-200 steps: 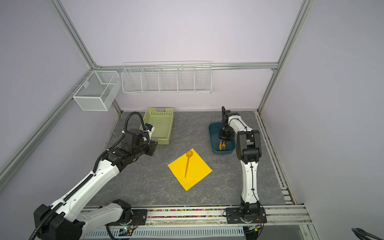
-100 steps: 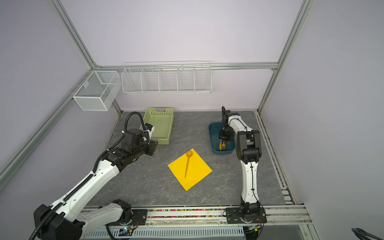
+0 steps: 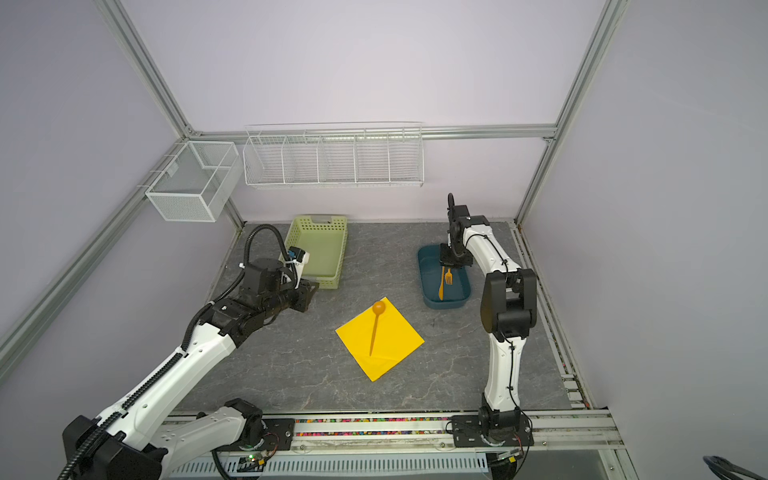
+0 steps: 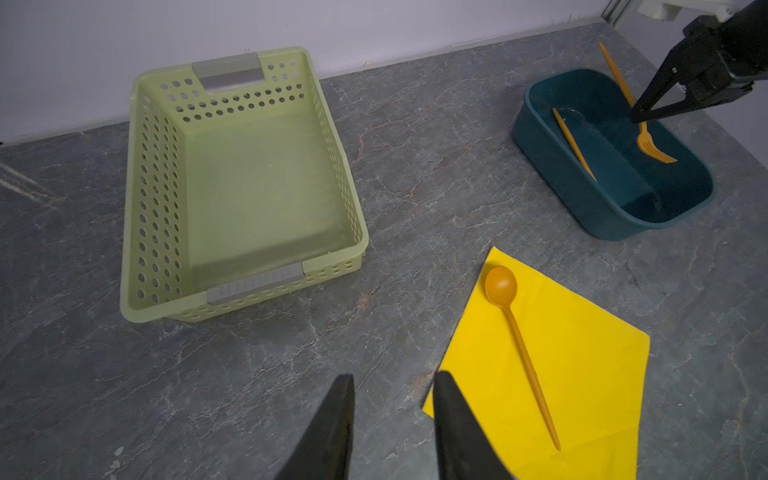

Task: Place the utensils on the paper napkin and roll it up
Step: 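Lift the fork out of the tub with the right gripper toward the left gripper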

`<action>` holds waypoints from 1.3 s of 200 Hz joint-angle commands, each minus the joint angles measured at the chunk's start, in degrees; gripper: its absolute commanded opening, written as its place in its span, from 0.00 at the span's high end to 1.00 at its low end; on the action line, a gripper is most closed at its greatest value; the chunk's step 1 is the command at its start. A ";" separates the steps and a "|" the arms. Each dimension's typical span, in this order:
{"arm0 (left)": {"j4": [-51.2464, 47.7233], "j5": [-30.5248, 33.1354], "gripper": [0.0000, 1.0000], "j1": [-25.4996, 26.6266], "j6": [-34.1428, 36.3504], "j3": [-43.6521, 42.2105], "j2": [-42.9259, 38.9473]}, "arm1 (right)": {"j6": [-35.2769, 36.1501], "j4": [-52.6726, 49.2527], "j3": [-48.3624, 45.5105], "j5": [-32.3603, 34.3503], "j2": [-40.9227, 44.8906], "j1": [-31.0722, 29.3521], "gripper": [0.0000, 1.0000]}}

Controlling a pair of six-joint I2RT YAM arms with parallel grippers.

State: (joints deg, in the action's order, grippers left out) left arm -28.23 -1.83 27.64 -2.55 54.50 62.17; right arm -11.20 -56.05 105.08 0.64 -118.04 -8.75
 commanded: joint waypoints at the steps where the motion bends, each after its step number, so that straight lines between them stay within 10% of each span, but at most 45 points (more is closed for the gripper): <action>1: 1.68 -2.63 0.67 -0.30 -0.97 2.19 0.78 | 9.97 6.68 -4.68 0.67 5.70 -1.91 0.93; 138: 0.23 -8.05 0.68 -0.22 0.17 5.76 0.97 | 87.51 42.37 -35.57 20.36 30.99 -24.66 0.93; 260: -9.13 -13.02 0.64 8.97 3.56 16.96 4.26 | 116.96 67.61 -48.25 22.01 44.41 -42.51 0.93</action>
State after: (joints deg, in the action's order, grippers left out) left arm -33.28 -13.89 34.63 -0.95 67.57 65.12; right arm 96.71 5.30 58.30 21.71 -76.55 -48.29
